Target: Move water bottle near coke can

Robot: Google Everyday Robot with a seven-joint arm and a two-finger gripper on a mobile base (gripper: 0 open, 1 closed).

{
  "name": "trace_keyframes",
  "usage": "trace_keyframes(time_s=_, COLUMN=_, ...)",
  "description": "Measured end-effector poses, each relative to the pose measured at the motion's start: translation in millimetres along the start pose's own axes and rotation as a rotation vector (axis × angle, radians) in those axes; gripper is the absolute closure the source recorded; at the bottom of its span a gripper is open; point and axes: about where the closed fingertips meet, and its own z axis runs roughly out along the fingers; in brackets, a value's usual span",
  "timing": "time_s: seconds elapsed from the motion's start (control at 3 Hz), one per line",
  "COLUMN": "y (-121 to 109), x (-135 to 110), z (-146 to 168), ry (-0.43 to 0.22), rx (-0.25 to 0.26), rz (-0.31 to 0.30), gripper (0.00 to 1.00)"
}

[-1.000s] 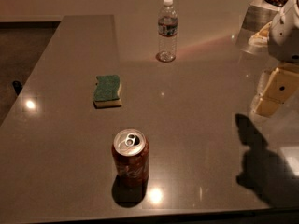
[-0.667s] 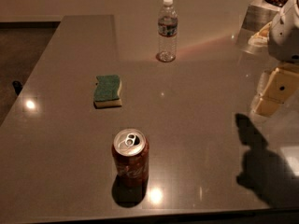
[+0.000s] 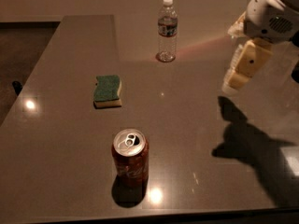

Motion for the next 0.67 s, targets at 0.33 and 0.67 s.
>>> trace_keyframes(time_s=0.33, y=-44, x=-36, z=16, ry=-0.088, rx=0.055, rz=0.086, gripper=0.0)
trace_keyframes(time_s=0.67, y=-81, x=-58, z=34, ry=-0.143, rx=0.154, rz=0.175, gripper=0.0)
